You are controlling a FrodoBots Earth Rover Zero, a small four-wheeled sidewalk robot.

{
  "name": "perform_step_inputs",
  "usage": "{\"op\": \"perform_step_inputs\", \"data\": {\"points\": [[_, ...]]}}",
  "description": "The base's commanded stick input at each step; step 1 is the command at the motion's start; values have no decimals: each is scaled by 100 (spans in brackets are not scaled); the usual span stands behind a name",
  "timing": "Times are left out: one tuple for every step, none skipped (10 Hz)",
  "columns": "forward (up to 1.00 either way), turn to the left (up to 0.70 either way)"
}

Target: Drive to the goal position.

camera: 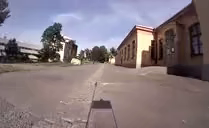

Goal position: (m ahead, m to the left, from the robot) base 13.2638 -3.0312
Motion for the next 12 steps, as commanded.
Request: {"op": "perform_step_inputs", "data": {"points": [[45, 0], [45, 0], [45, 0], [45, 0], [45, 0], [45, 0], [45, 0], [45, 0], [45, 0], [45, 0], [45, 0], [45, 0]]}}
